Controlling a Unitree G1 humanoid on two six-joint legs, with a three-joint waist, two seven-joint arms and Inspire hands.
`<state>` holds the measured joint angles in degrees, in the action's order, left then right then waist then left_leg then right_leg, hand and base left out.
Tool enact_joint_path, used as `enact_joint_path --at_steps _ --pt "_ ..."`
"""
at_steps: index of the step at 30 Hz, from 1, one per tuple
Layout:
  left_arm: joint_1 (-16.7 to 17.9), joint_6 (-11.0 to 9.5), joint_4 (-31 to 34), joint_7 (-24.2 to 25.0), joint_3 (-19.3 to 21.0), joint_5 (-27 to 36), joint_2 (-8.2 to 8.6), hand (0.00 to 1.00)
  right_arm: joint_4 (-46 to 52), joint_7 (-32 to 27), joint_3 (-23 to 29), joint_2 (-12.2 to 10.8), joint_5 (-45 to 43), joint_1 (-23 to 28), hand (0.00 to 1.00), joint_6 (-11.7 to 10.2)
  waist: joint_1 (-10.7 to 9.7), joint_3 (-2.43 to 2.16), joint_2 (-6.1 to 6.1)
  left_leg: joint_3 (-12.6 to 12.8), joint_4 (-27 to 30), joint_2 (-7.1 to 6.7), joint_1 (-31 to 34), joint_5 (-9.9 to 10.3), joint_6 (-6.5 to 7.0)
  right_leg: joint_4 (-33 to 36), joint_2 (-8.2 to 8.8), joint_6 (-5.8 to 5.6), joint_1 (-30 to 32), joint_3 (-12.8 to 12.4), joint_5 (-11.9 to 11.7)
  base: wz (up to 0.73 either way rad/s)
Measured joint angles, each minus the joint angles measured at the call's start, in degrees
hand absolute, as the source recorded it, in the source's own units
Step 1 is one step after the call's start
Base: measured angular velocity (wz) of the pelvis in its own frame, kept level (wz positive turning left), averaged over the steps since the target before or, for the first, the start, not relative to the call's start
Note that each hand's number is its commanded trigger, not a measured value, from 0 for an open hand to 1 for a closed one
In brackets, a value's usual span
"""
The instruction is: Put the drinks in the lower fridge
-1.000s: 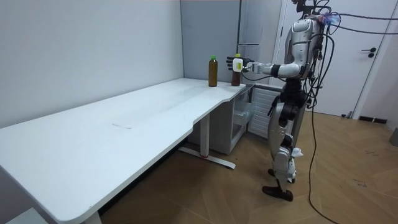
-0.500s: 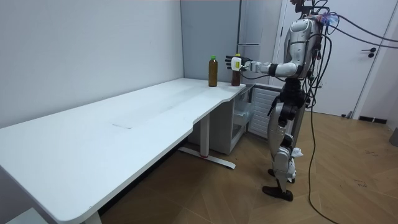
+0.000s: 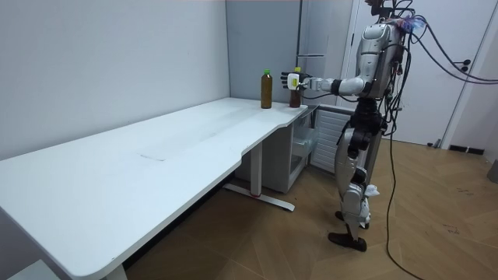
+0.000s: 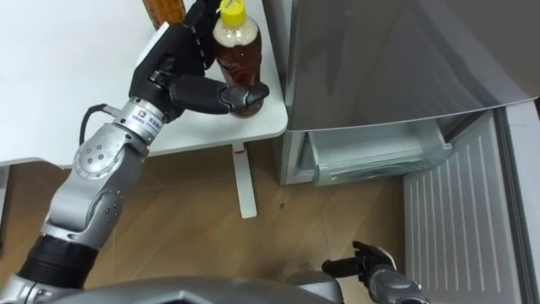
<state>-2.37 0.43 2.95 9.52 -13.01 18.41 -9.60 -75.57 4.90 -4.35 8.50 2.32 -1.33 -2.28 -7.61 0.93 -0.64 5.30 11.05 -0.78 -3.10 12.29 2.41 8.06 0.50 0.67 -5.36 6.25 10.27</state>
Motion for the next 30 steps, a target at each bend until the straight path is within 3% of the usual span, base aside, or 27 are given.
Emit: enact_joint_path --at_steps 1,2,3,4,5,20,24,30 --pt "-0.3 0.0 -0.1 0.0 0.0 0.0 0.04 0.00 0.0 0.0 0.0 0.0 0.0 0.0 0.00 0.3 0.0 0.00 0.00 0.0 0.0 0.00 0.0 0.0 0.00 0.0 0.01 0.00 0.1 0.0 0.0 0.00" --pt "-0.5 0.0 -0.2 0.0 0.0 0.0 0.04 0.37 0.0 -0.1 0.0 0.0 0.0 -0.1 0.00 0.4 0.0 -0.01 0.01 0.0 0.0 0.00 0.0 0.0 0.00 0.1 0.01 0.00 0.1 0.0 0.0 0.00" --pt "-0.7 0.1 -0.5 0.0 0.0 0.0 0.04 0.57 0.0 -0.1 0.0 0.0 0.0 -0.2 0.00 0.6 0.0 -0.01 0.02 0.1 0.0 0.01 0.0 0.0 0.00 0.1 0.00 0.00 0.2 0.0 0.0 -0.04" --pt "-1.0 0.1 -0.8 0.0 0.0 0.0 0.05 0.92 0.0 -0.1 0.0 0.0 0.0 -0.2 0.00 0.6 0.0 -0.03 0.04 0.2 0.0 0.01 0.0 0.0 0.00 0.1 0.00 0.00 0.2 0.0 0.0 -0.04" --pt "-1.0 0.3 -0.9 -0.1 0.0 0.0 0.05 1.00 0.0 -0.1 0.0 0.0 0.0 -0.2 0.00 0.6 0.0 -0.04 0.06 0.2 0.0 0.02 0.0 0.0 0.00 0.1 0.00 0.00 0.2 0.0 0.0 0.00" --pt "-1.0 2.6 -2.6 -1.2 0.1 -0.5 0.65 1.00 -0.1 -0.6 0.0 0.2 0.0 -0.4 0.00 1.2 -0.1 -0.11 0.74 0.4 -0.2 0.04 0.1 0.0 0.00 0.1 -0.01 0.00 0.4 -0.1 0.0 0.00" --pt "-1.1 4.0 -2.5 -1.3 0.6 -0.5 1.14 1.00 -0.1 -0.6 0.0 0.1 0.0 -0.9 0.00 2.4 -0.1 -0.12 0.71 0.3 -0.2 0.03 0.3 0.0 0.00 0.1 0.00 0.00 0.5 0.0 0.0 0.00" --pt "-1.1 6.0 -2.6 -1.4 0.5 -0.7 1.07 1.00 -0.1 -0.6 0.0 0.1 0.0 -0.9 0.00 2.5 -0.1 -0.03 0.51 0.3 -0.2 0.04 0.4 0.0 0.00 0.1 -0.01 0.00 0.6 0.0 0.0 0.00"
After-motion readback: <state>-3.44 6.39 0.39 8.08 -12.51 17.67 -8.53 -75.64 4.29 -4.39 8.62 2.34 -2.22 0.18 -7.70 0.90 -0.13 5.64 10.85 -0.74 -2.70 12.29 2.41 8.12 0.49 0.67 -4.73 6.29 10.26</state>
